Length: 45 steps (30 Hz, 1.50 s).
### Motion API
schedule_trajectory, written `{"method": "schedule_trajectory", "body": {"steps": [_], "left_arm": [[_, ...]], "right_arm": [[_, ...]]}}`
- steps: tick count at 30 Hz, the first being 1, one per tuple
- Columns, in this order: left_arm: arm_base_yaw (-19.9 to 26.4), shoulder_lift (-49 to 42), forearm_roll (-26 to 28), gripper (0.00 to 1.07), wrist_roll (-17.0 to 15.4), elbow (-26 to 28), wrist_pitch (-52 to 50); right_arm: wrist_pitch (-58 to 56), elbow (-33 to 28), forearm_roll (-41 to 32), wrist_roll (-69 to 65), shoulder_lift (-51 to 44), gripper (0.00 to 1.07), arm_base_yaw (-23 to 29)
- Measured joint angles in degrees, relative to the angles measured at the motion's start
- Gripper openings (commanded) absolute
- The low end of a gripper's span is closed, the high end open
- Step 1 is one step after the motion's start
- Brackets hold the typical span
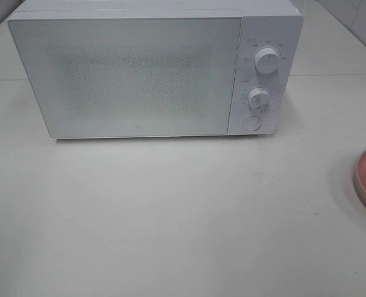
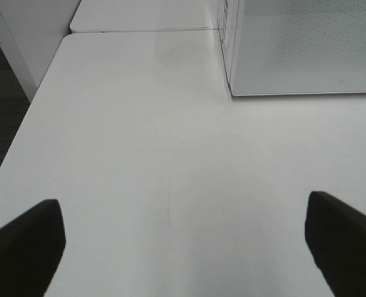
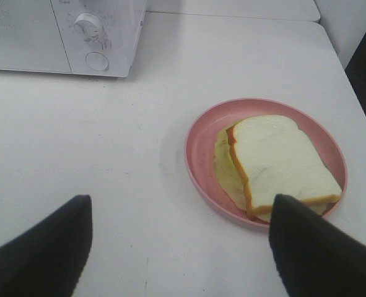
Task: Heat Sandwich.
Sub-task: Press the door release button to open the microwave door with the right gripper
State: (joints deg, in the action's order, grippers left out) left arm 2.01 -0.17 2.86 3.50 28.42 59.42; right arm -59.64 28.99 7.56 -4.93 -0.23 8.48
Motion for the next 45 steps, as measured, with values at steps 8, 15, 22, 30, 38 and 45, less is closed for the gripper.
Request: {"method": "schedule_trajectory", "body": {"steps": [8, 15, 22, 30, 38, 45], "left_arm": [[0.0, 0.0, 0.0, 1.0, 0.0, 0.0, 0.0], [0.0, 0.0, 0.0, 1.0, 0.0, 0.0, 0.0], [0.0, 0.0, 0.0, 1.0, 0.0, 0.0, 0.0], [0.0, 0.0, 0.0, 1.0, 0.0, 0.0, 0.0], [0.0, 0.0, 0.0, 1.0, 0.0, 0.0, 0.0], [0.0, 0.0, 0.0, 1.0, 0.0, 0.0, 0.0]], "right_arm": [[0.0, 0.0, 0.0, 0.0, 0.0, 0.76, 0.0], [0.0, 0.0, 0.0, 0.0, 0.0, 0.76, 0.0], [0.0, 0.29, 0.0, 0.0, 0.0, 0.76, 0.0], [1.2, 4.64, 0.0, 0.0, 7.05, 0.76, 0.0], [4.35, 4.93, 0.0, 0.0, 14.67, 0.76, 0.0], [7.79, 4.93, 0.0, 0.0, 20.97, 0.76, 0.0]]}}
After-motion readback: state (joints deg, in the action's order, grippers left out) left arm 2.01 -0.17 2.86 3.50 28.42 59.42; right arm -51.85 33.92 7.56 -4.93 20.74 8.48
